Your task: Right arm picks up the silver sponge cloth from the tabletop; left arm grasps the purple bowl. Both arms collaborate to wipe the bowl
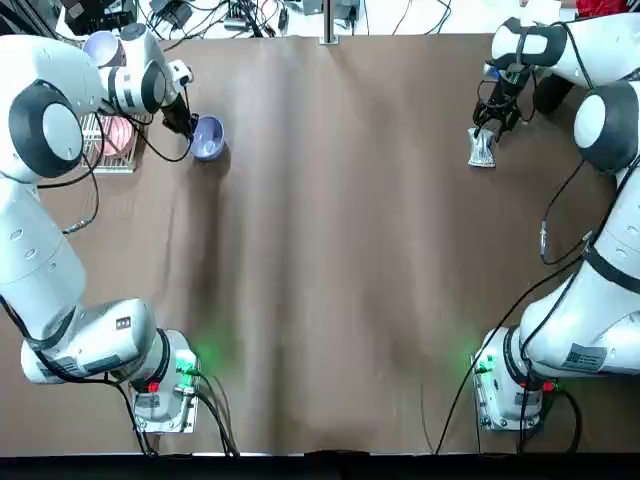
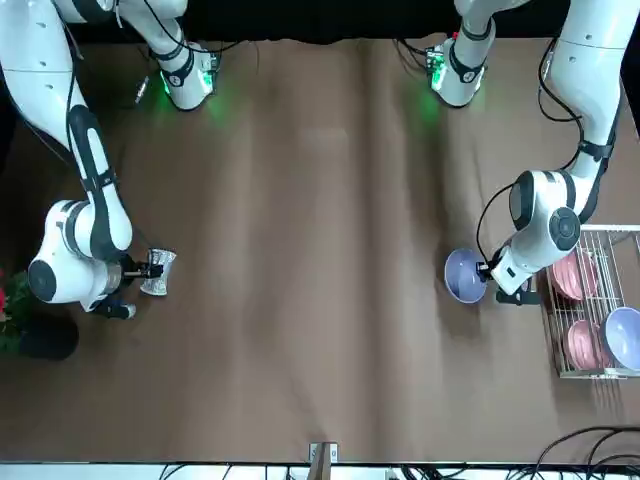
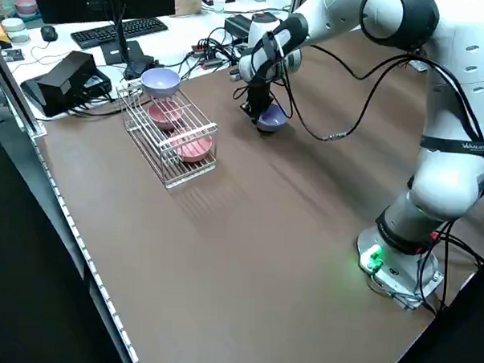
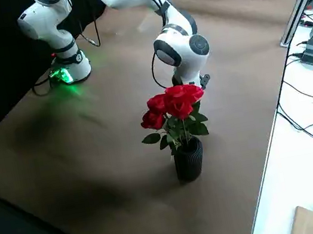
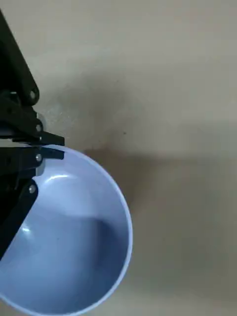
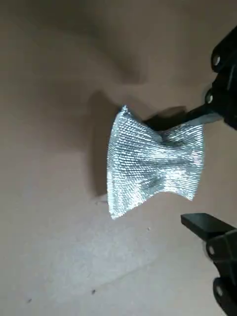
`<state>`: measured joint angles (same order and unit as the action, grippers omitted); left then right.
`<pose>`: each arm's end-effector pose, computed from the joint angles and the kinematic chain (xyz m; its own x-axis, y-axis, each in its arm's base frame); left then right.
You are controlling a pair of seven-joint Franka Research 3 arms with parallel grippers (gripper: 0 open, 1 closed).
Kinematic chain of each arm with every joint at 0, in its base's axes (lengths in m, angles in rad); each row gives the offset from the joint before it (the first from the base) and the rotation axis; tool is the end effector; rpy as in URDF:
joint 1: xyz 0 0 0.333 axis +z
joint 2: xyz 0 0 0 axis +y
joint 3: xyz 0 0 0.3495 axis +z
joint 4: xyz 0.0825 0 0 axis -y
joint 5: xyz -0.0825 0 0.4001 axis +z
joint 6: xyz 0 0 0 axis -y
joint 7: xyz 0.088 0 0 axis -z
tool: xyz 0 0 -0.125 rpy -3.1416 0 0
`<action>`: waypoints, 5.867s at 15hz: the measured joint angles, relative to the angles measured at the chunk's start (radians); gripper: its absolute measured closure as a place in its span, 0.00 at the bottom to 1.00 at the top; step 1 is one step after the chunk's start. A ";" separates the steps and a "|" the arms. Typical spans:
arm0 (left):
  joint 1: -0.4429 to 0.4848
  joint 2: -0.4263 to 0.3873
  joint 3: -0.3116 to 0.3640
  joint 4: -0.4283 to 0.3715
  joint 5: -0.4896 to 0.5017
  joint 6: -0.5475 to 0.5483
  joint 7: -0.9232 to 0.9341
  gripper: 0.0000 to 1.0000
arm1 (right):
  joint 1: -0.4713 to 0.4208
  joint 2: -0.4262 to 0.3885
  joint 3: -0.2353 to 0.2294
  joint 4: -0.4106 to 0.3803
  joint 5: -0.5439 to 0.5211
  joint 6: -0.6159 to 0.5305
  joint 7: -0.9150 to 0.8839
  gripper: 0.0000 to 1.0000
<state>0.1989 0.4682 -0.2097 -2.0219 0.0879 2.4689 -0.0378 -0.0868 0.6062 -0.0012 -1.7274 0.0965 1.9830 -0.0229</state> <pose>0.6260 -0.0030 0.2187 0.9997 -0.0208 -0.0092 -0.0204 -0.9990 0.0397 0.6513 -0.0497 0.2091 0.9341 -0.0983 -0.3431 -0.1322 -0.9882 -0.0768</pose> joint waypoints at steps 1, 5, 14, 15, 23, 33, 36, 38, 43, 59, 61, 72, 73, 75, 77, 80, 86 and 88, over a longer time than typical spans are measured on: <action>0.000 -0.003 -0.001 0.000 0.000 0.000 -0.009 0.95 | 0.000 0.009 0.000 0.000 0.000 0.006 0.001 0.22; -0.005 -0.008 -0.009 0.012 0.001 0.005 -0.059 0.95 | 0.000 0.025 0.000 0.000 0.000 0.012 0.003 0.37; -0.110 -0.041 -0.167 0.114 0.001 -0.120 -0.310 0.95 | 0.000 0.037 0.000 0.000 -0.001 0.024 0.004 0.62; -0.200 -0.030 -0.168 0.120 0.001 -0.125 -0.390 0.95 | 0.000 0.038 0.000 0.000 -0.001 0.024 0.005 0.75; -0.504 0.157 -0.164 0.328 0.001 -0.140 -0.697 0.95 | 0.000 0.038 0.000 0.002 -0.001 0.010 0.029 0.98; -0.699 0.321 -0.103 0.551 0.001 -0.141 -0.860 0.95 | 0.026 -0.033 0.053 0.168 0.043 -0.326 0.047 0.98; -0.714 0.348 -0.102 0.593 0.001 -0.141 -0.878 0.95 | 0.066 -0.054 0.087 0.168 0.103 -0.338 0.082 0.98; -0.722 0.369 -0.100 0.608 0.001 -0.141 -0.883 0.95 | 0.124 -0.053 0.097 0.167 0.184 -0.338 0.122 0.98; -0.775 0.388 -0.050 0.620 0.001 -0.137 -0.895 0.95 | 0.313 -0.051 0.103 0.163 0.337 -0.184 0.200 0.98; -0.802 0.389 -0.028 0.627 0.001 -0.134 -0.906 0.95 | 0.494 0.120 0.100 0.150 0.502 0.094 0.269 0.98; -0.802 0.389 -0.028 0.627 0.001 -0.134 -0.906 0.95 | 0.498 0.141 0.100 0.150 0.507 0.118 0.269 0.98; -0.801 0.390 -0.026 0.629 0.000 -0.134 -0.908 0.95 | 0.518 0.183 0.098 0.212 0.542 0.168 0.300 0.98; -0.801 0.390 -0.026 0.629 0.000 -0.134 -0.908 0.95 | 0.518 0.184 0.098 0.219 0.549 0.168 0.301 0.98; -0.801 0.390 -0.026 0.629 0.000 -0.133 -0.908 0.95 | 0.517 0.184 0.095 0.225 0.552 0.168 0.306 0.98; -0.801 0.390 -0.025 0.630 0.000 -0.131 -0.908 0.95 | 0.515 0.184 0.092 0.228 0.552 0.168 0.307 0.98; -0.801 0.391 -0.025 0.630 0.000 -0.130 -0.908 0.95 | 0.507 0.184 0.086 0.231 0.553 0.168 0.307 0.98; -0.801 0.393 -0.025 0.631 0.000 -0.122 -0.908 0.95 | 0.475 0.184 0.085 0.231 0.553 0.122 0.307 0.98; -0.801 0.393 -0.025 0.631 0.000 -0.122 -0.908 0.95 | 0.480 0.186 0.086 0.231 0.553 0.088 0.307 0.98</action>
<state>-0.6022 0.8613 -0.2350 -1.3907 0.0876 2.3470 -0.9460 0.3933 0.7917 0.0848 -1.4960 0.6491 2.0713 0.2838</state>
